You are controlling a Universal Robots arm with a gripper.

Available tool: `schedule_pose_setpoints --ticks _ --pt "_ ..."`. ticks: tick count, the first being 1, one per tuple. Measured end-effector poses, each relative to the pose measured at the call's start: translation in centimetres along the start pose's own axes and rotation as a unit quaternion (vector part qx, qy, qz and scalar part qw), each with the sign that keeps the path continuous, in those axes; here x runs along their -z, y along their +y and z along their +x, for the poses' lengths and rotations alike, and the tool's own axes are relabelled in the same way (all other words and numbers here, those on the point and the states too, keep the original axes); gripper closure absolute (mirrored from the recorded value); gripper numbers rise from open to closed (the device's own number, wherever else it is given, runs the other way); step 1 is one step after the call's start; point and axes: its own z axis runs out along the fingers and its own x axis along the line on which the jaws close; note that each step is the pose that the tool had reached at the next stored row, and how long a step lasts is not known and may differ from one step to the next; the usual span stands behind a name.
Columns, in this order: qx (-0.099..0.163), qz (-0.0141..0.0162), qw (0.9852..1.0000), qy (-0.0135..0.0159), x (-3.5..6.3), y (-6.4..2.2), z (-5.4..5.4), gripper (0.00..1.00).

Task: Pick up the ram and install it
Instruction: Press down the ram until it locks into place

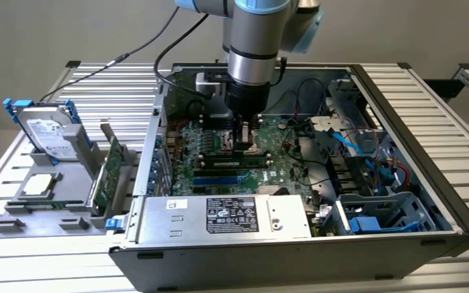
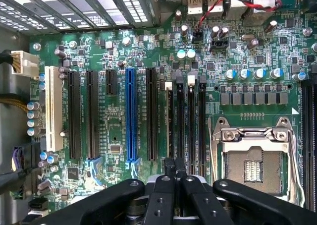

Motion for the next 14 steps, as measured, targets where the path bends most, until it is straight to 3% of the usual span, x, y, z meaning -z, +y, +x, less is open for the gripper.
schedule_pose_setpoints --ticks 2,7,14 --pt "0.000 0.0001 1.0000 -0.0012 0.48 0.04 0.0 0.89" --pt "0.000 -0.0002 1.0000 -0.0004 2.69 0.21 0.3 0.89" --pt "0.000 -0.0004 1.0000 -0.0004 2.75 0.21 0.3 0.89"
